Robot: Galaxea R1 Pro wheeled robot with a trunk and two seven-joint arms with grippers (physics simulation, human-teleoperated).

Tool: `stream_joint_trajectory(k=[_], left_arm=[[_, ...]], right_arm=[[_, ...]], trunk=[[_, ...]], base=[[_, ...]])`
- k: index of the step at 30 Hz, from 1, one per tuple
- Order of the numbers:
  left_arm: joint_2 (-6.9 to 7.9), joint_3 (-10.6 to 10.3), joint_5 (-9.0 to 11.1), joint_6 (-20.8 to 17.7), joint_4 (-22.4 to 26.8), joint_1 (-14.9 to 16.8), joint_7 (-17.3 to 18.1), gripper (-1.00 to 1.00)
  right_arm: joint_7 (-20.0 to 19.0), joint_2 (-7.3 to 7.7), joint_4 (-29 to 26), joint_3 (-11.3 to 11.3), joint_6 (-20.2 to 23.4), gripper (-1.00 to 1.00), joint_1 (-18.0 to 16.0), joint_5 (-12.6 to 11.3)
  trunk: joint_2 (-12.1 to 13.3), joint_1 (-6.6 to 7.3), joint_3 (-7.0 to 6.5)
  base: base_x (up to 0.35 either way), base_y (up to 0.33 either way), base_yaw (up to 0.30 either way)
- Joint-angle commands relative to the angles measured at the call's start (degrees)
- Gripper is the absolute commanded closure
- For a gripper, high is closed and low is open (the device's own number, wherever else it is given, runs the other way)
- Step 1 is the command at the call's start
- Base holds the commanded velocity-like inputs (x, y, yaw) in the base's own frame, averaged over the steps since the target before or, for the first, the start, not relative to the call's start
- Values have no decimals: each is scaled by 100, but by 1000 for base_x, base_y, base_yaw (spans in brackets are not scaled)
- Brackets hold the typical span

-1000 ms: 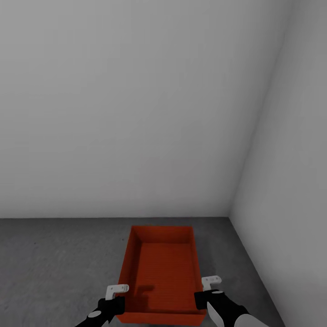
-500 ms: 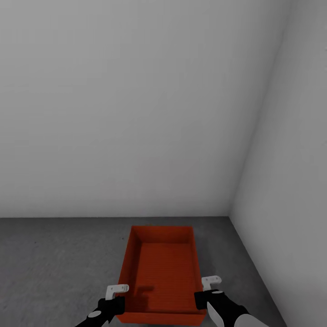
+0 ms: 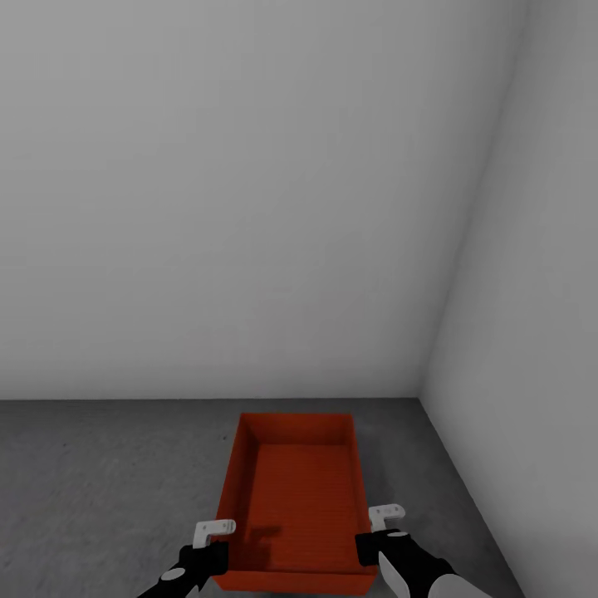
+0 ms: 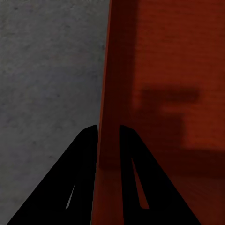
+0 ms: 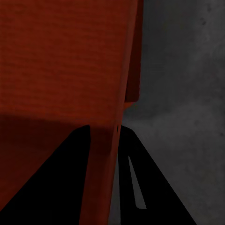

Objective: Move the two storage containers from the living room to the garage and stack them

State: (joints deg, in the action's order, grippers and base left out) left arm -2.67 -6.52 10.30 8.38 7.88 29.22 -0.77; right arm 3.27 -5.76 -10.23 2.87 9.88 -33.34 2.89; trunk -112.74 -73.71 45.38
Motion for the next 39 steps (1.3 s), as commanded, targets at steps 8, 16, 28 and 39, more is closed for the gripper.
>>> stream_joint_trajectory(k=[8, 16, 28, 39], left_arm=[[56, -130, 57, 34, 3, 4, -36, -100], [56, -130, 61, 32, 5, 4, -29, -100], [56, -130, 60, 25, 11, 4, -28, -100], [56, -130, 60, 8, 12, 4, -28, -100]], right_arm=[[-250, 8, 3, 355, 40, -100, 3, -69], [-255, 12, 3, 347, 40, -100, 3, -69], [-255, 13, 3, 346, 40, -100, 3, -69], [-257, 12, 3, 346, 40, -100, 3, -69]], trunk=[[-2, -127, 6], [-2, -127, 6], [-2, -127, 6], [440, 114, -192]], base=[[0, 0, 0], [0, 0, 0], [0, 0, 0], [0, 0, 0]])
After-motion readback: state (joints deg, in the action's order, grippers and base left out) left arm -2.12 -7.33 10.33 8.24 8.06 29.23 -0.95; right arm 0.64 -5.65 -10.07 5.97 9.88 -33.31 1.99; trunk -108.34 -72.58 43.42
